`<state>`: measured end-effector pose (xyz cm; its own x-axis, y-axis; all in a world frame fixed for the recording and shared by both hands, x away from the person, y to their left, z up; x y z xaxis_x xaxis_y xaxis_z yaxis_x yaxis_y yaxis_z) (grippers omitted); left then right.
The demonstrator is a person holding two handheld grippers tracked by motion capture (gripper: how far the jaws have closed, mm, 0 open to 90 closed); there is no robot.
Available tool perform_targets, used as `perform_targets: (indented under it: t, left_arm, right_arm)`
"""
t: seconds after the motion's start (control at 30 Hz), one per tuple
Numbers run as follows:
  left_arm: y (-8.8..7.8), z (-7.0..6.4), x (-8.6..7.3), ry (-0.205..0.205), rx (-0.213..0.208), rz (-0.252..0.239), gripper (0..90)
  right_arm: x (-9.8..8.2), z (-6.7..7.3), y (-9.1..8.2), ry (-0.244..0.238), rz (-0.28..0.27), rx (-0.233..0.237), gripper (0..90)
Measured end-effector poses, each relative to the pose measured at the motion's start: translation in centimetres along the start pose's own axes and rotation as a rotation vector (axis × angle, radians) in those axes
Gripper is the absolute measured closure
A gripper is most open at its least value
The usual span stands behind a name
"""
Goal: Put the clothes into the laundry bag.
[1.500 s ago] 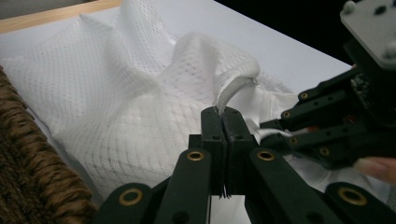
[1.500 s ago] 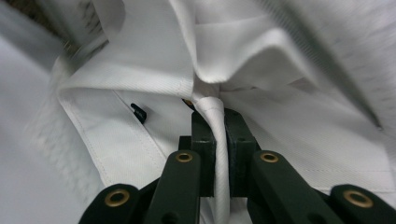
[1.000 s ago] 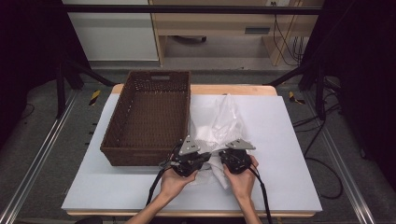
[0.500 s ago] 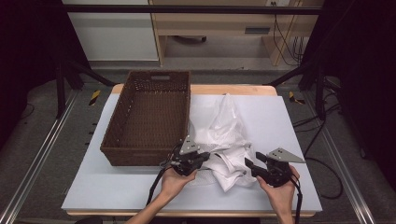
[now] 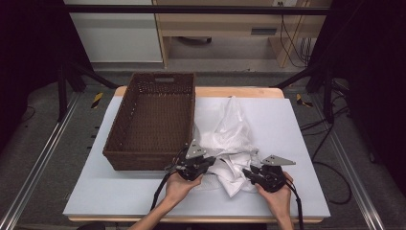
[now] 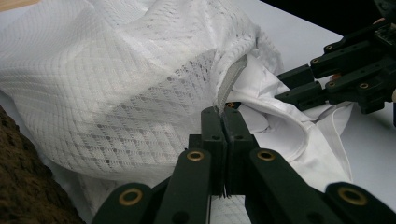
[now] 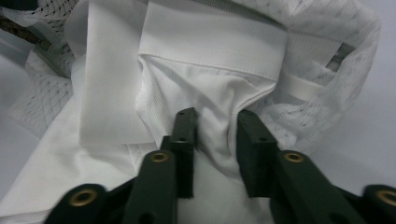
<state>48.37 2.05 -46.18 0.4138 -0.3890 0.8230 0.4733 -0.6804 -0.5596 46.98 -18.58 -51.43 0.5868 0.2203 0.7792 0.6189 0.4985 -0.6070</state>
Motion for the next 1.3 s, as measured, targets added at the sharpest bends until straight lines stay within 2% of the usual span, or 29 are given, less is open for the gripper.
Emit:
perform_targets:
  t: [0.07, 0.17, 0.27, 0.33, 0.4, 0.43, 0.6, 0.7, 0.77, 0.87, 0.93, 1.03, 1.17, 1.23, 1.3]
  left_arm:
    - [-0.1, 0.0, 0.1, -0.005, -0.002, -0.003, 88.9]
    - [-0.3, -0.1, 0.3, -0.006, -0.007, -0.011, 88.9]
    - [-0.6, -0.5, 0.5, -0.001, -0.016, -0.021, 88.9]
    - [-0.8, -0.7, 0.7, 0.007, -0.014, -0.027, 89.0]
    - [-1.1, -0.8, 0.8, 0.003, -0.020, -0.035, 89.0]
    - [-1.2, -0.8, 0.9, 0.003, -0.021, -0.037, 89.0]
    - [-1.5, -0.8, 0.9, 0.005, -0.043, -0.042, 89.0]
    - [-1.1, -0.7, 0.6, 0.006, -0.041, -0.026, 89.0]
    - [-0.9, -0.6, 0.4, 0.001, -0.038, -0.018, 89.0]
    - [-0.6, -0.2, 0.3, -0.006, -0.032, -0.012, 89.0]
    - [-0.5, 0.1, 0.2, -0.008, -0.023, -0.008, 88.9]
    - [-0.4, 0.4, 0.0, -0.019, -0.021, -0.003, 88.9]
    - [-0.3, 0.4, 0.0, -0.014, -0.014, 0.000, 88.9]
    - [-0.3, 0.4, 0.0, -0.011, -0.012, 0.001, 88.9]
    - [-0.3, 0.3, 0.0, -0.013, -0.013, 0.001, 88.9]
  right_arm:
    - [0.5, 0.5, -0.5, -0.036, -0.043, -0.005, 83.1]
    - [1.7, 2.0, -1.2, -0.090, -0.108, 0.048, 84.7]
    - [2.7, 3.8, -0.5, -0.133, -0.113, 0.084, 85.0]
    - [3.5, 4.8, 0.7, -0.145, -0.105, 0.084, 85.1]
    - [4.4, 5.1, 1.9, -0.146, -0.093, 0.048, 85.2]
    - [4.8, 4.9, 2.6, -0.130, -0.084, 0.020, 85.1]
    - [5.3, 2.6, 5.4, -0.038, -0.072, -0.130, 85.2]
    - [5.0, 2.2, 6.0, 0.014, -0.106, -0.152, 84.9]
    - [5.0, 2.4, 5.6, -0.016, -0.111, -0.159, 83.8]
    - [4.9, 2.6, 4.0, -0.024, -0.113, -0.126, 77.6]
    - [4.9, 2.7, 2.6, -0.029, -0.113, -0.078, 72.2]
    - [4.4, 3.0, 0.3, -0.030, -0.129, 0.025, 65.3]
    - [3.5, 3.6, -1.7, -0.042, -0.136, 0.038, 52.9]
    - [3.1, 4.3, -1.7, -0.043, -0.124, 0.051, 43.4]
    - [2.6, 5.2, -0.8, -0.068, -0.082, 0.046, 35.5]
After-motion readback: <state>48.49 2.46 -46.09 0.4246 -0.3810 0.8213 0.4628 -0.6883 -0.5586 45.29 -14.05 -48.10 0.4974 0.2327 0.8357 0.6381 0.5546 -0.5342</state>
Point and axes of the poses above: each handheld gripper's, and its own axes: y roughly forward along the jaws, x roughly out of its top, z roughly to its left, the point moved 6 cm from there along y, roughly forward along the jaws, and after that the axes turned 1 degree about z, right-handed, at the moved point
